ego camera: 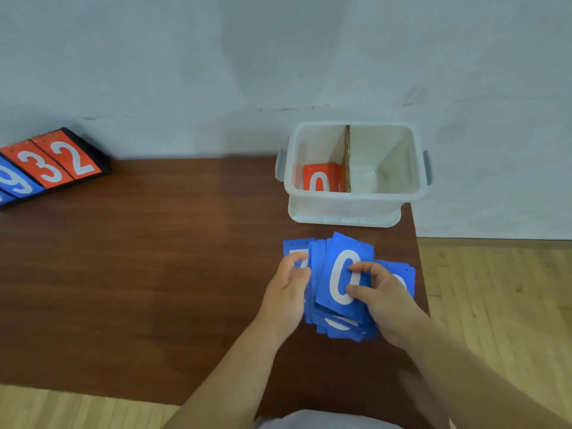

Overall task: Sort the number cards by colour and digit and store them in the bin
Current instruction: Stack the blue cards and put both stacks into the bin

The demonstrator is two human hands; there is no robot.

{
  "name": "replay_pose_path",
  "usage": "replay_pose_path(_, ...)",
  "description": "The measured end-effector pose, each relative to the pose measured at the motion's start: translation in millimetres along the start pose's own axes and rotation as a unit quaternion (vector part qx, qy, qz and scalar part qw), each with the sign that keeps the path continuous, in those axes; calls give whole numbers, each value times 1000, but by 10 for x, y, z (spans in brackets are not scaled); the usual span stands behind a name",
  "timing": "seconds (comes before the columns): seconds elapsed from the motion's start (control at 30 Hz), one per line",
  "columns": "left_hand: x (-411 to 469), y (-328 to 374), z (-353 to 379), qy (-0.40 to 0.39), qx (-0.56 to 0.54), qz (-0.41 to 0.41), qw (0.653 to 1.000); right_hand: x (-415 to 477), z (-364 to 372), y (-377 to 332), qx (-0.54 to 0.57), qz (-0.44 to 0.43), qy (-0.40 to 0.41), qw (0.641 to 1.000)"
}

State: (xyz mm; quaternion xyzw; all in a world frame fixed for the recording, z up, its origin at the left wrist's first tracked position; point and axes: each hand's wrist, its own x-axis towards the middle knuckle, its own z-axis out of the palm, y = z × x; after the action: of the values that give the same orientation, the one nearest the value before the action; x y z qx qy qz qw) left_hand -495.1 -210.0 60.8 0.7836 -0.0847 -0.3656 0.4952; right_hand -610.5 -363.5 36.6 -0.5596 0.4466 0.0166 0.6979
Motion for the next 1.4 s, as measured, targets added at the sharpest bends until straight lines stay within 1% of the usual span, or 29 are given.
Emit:
replay_pose_path(0.07, 220, -86, -20, 67, 103, -17, 992, 9, -204, 18, -58, -6, 67, 996)
replay_pose_path(0.13, 442, -185, -25, 116, 202, -67, 970, 14, -405, 80, -81, 2, 120, 989)
replay_pose_path(0.2, 609, -219, 49, 126, 256, -115, 952, -4, -546, 128, -92, 10, 147, 985)
replay_pose_path(0.23, 663, -218, 115, 125, 279, -126, 944, -6, -599, 156, -94, 12, 154, 984)
replay_pose_path(0.33, 752, -210, 326, 102, 363, -143, 915, -6, -698, 192, -95, 16, 164, 982)
replay_pose_path(0.4, 776, -241, 393, 100, 381, -155, 906, 14, -726, 212, -93, 19, 166, 982)
replay_pose_path(0.5, 771, -297, 371, 98, 360, -152, 915, 62, -730, 226, -74, 28, 160, 984)
replay_pose_path(0.63, 705, -365, 282, 82, 332, -128, 931, 110, -683, 218, -56, 29, 154, 986)
replay_pose_path(0.8, 645, -459, 161, 87, 281, -116, 949, 111, -607, 200, -61, 23, 154, 986)
replay_pose_path(0.97, 560, -544, 31, 116, 308, -109, 938, 83, -522, 175, -68, 14, 155, 985)
replay_pose_path(1.1, 456, -541, -181, 132, 272, -91, 949, 51, -417, 145, -77, 13, 157, 985)
replay_pose_path(1.17, 393, -527, -345, 150, 237, -86, 956, 38, -335, 126, -82, 10, 157, 984)
replay_pose_path(1.23, 316, -498, -526, 164, 171, -79, 968, 13, -202, 83, -68, 8, 141, 988)
replay_pose_path(1.33, 160, -423, -760, 156, 51, -55, 985, 4, 114, -2, 23, 11, 72, 997)
replay_pose_path(1.4, 56, -375, -869, 139, -13, -42, 989, -28, 395, -118, 102, 15, 21, 994)
